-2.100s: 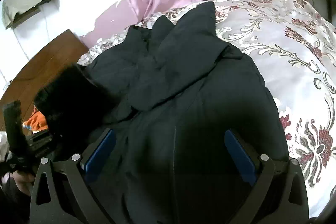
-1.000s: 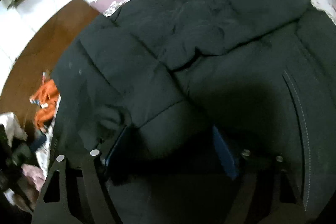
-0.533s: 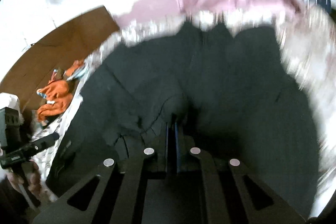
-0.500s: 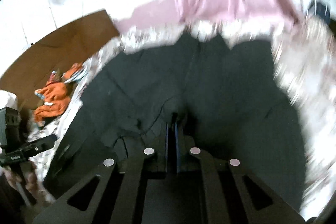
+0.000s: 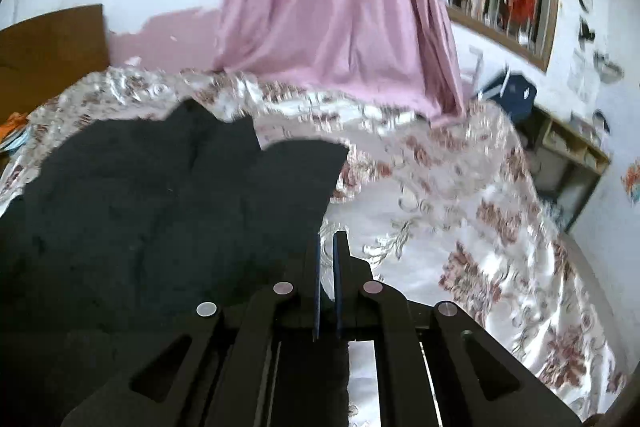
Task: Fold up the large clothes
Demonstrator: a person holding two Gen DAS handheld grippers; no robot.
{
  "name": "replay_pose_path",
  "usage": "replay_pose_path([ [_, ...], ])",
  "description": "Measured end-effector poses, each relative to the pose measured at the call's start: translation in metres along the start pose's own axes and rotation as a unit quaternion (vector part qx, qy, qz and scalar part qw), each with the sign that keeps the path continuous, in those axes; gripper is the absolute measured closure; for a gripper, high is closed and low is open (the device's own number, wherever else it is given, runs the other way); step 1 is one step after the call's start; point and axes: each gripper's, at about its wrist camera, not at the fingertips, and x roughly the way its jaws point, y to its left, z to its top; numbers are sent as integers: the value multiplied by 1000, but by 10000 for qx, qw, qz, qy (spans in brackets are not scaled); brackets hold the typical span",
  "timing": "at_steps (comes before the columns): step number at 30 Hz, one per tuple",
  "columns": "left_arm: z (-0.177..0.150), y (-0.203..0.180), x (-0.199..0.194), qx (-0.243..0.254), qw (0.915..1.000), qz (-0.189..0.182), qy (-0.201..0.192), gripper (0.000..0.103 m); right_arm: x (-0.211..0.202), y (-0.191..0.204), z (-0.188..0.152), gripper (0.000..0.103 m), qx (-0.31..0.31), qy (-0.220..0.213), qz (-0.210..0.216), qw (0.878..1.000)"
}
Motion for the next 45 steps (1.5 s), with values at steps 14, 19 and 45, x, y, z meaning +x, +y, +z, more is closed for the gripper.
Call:
replay_pose_path([
  [14, 20, -79, 161, 1027, 9832, -145, 1500, 11, 112, 69, -19, 53, -427, 835, 1802, 9792],
  [19, -7, -104, 172, 2105, 9644, 567, 1499, 9, 125, 88, -35, 41, -880, 982, 1785, 9751],
  [45, -24, -88, 62, 1221, 9871, -46, 1038, 1, 39, 39, -56, 25, 417, 518, 1771, 9819],
])
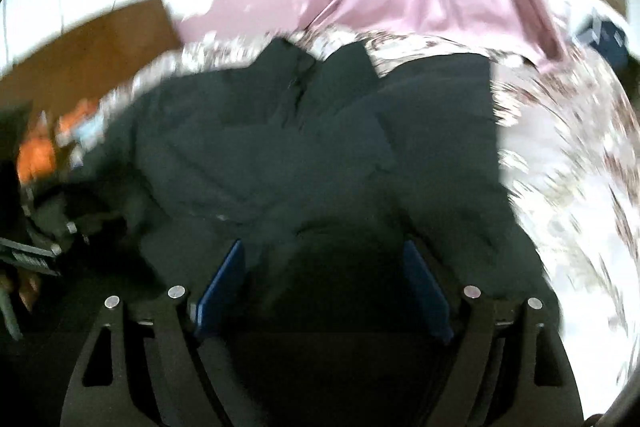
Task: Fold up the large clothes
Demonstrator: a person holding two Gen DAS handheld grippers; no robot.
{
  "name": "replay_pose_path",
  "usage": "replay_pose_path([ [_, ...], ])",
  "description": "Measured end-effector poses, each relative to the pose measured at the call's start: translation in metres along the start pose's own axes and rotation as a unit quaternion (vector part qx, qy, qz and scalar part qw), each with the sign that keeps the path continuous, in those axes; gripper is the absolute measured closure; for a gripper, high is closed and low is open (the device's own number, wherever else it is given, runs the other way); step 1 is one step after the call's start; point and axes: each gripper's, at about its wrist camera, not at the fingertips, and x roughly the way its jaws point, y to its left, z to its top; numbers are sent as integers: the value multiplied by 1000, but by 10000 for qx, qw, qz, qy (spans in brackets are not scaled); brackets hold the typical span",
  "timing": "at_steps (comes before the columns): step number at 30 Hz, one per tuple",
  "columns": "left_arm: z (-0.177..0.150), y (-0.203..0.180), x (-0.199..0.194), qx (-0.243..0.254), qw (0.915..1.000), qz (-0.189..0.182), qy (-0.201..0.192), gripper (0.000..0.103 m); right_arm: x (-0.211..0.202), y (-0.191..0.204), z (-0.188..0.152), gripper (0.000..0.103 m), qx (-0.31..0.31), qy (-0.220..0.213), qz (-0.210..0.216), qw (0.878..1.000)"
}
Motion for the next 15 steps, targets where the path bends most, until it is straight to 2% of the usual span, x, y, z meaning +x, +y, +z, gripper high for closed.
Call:
replay_pose_path([
  [3, -4, -3, -36, -201, 9996, -162, -62, 1, -38, -2, -5, 24, 289, 103, -2, 9995],
  [9, -16, -3, -118, -685, 9953, -659, -182, 1, -129, 31, -10, 23, 109, 46, -396, 9991],
  [13, -27, 2, -170, -885, 9930, -752, -223, 0, -189, 52, -6, 22, 338, 83, -278, 9990],
  [15, -34, 6, -197, -914, 9932, -679, -256, 0, -214, 60, -5, 22, 479, 105, -134, 9987],
])
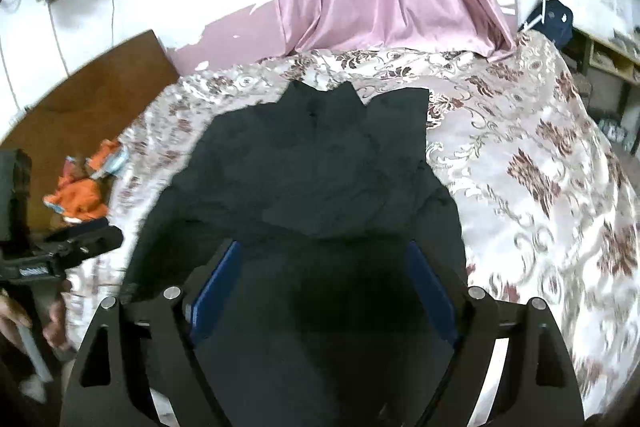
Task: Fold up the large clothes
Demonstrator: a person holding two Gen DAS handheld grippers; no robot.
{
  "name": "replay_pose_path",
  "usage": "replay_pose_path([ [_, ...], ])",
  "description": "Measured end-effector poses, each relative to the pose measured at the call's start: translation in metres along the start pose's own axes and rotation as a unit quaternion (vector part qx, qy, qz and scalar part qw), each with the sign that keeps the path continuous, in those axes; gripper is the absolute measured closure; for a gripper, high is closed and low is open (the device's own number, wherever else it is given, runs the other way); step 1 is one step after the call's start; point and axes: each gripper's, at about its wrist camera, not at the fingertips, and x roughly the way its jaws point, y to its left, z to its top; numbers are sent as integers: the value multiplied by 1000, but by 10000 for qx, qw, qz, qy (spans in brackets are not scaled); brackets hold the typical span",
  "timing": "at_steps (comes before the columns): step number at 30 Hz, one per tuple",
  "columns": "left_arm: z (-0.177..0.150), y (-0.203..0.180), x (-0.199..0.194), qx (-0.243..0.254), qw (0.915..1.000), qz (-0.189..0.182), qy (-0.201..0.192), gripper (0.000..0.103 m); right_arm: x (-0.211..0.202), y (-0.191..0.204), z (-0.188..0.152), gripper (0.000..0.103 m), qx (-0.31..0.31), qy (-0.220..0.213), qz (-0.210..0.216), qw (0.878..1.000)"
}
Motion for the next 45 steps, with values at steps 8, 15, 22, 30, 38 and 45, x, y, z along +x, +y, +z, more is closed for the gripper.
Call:
replay_pose_path([
  [8, -16, 0, -69, 389, 9989, 257, 44, 0, -78, 26, 5, 16, -56, 65, 340, 9994],
  [15, 14, 10, -117, 264, 9982, 437, -322, 0, -101, 72, 43, 16, -915, 354, 37, 9952],
  [22, 53, 8, -141, 463, 9939, 726, -687, 0, -127, 115, 102, 16, -1388, 349, -462, 9886],
  [30, 88, 12, -127, 633, 9900, 962, -817, 0, -133, 143, 130, 15, -1503, 67, -482, 9874],
  [38, 110, 47, -97, 359, 9933, 700, -849, 0, -92, 163, 170, 15, -1513, 20, -445, 9875],
  [45, 161, 75, -30, 402, 9934, 859, -641, 0, 18, 158, 221, 13, -1653, 125, -669, 9839],
])
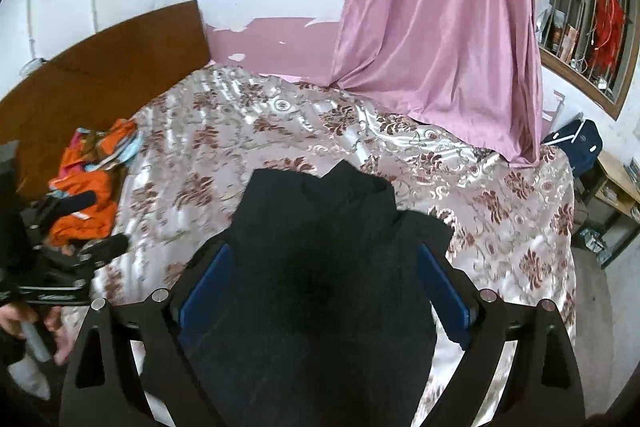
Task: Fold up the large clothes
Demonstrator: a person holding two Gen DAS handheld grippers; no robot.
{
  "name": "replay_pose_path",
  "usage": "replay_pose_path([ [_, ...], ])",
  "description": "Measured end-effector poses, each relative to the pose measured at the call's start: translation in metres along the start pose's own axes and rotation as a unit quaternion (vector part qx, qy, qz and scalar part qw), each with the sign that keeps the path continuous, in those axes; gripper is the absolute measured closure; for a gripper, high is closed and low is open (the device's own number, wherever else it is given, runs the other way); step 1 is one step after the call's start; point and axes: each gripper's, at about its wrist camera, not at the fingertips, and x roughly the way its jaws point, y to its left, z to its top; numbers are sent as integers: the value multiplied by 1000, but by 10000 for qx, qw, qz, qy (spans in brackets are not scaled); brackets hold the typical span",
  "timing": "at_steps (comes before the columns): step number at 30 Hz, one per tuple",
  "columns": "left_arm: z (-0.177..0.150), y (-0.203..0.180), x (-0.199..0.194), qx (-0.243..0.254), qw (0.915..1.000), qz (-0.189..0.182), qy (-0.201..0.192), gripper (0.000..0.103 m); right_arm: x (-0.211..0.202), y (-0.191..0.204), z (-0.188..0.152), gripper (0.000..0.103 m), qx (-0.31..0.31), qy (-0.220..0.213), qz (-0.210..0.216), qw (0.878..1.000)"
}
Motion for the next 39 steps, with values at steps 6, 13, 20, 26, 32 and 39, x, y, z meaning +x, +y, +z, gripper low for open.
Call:
replay_pose_path([
  [6, 43, 15, 97, -273, 9991, -316, -49, 0, 138, -57, 26, 13, 508, -55, 9, 9987],
  [13, 100, -21, 232, -471, 9970, -604, 126, 1, 298, -124, -4, 25, 1534, 168, 547, 9865],
  [20, 120, -75, 359, -401, 9965, -419, 607, 2, 382, -153, -7, 49, 1629, 322, 842, 9825],
  [26, 118, -81, 428, -750, 9924, -165, 963, 22, 438, -150, 7, 59, 1944, 516, 1292, 9710],
  [32, 114, -85, 453, -722, 9912, -44, 1105, 56, 473, -128, 7, 65, 1914, 989, 891, 9725],
  [39, 109, -88, 442, -659, 9904, -638, 1033, 95, 457, -136, 3, 95, 1963, 823, 797, 9738],
])
